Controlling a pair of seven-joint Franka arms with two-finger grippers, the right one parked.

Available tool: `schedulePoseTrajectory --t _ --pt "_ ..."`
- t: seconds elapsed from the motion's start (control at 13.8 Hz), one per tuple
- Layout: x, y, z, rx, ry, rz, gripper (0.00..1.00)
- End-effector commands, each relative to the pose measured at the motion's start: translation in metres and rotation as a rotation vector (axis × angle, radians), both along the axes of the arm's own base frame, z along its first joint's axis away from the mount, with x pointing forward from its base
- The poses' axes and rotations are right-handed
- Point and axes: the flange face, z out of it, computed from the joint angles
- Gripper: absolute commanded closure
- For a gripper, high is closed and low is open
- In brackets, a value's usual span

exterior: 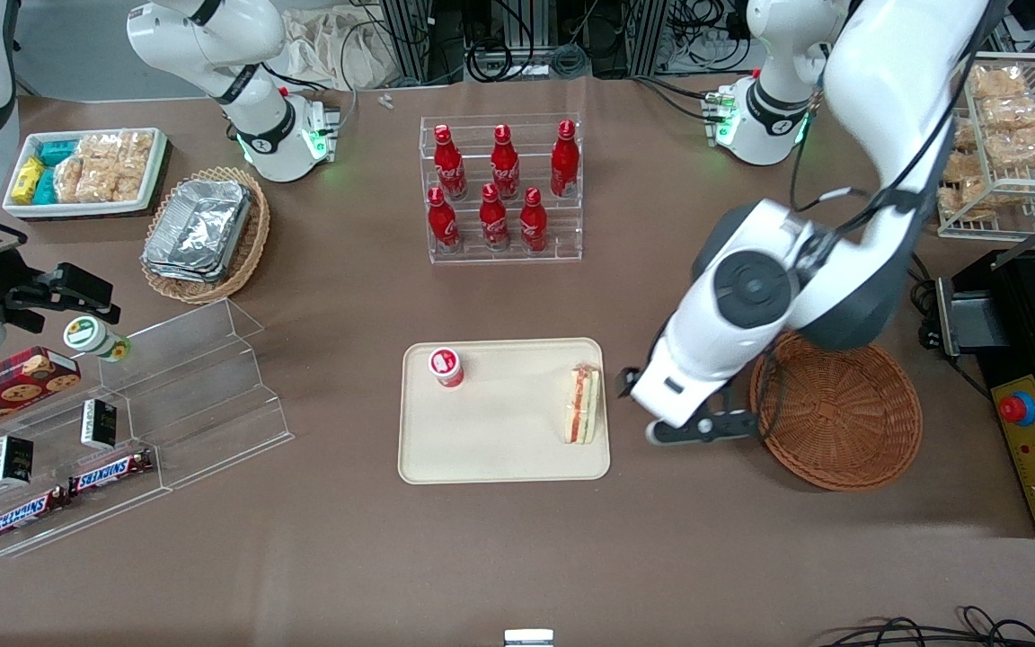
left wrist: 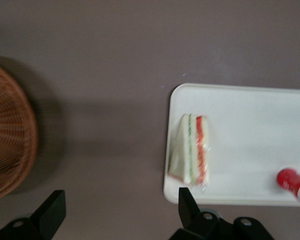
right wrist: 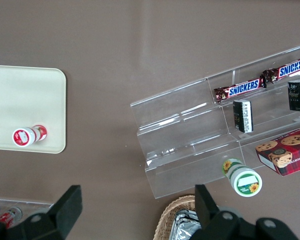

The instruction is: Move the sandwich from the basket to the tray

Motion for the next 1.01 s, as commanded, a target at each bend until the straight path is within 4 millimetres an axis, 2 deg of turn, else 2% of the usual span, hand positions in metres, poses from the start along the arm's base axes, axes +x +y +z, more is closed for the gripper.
schedulePoseTrajectory --t 0.0,0.14,0.29,0.36,0.58,0.72,0.87,0.94 --pt "-0.011 0.071 0.048 0.001 0.05 -0.074 0.0" --pt "-0.024 0.131 0.066 0.021 0.059 -0.138 0.0" --pt "-0.041 0.171 0.072 0.034 0.059 -0.187 0.0" --pt "-0.043 0.195 0.076 0.038 0.058 -0.205 0.0" --pt "-0.045 0.249 0.082 0.041 0.068 -0.273 0.0" --pt "-0.039 0.273 0.086 0.052 0.068 -0.26 0.0" --pt "-0.034 0.286 0.089 0.062 0.062 -0.255 0.0" --pt "-0.028 0.285 0.09 0.06 0.056 -0.254 0.0"
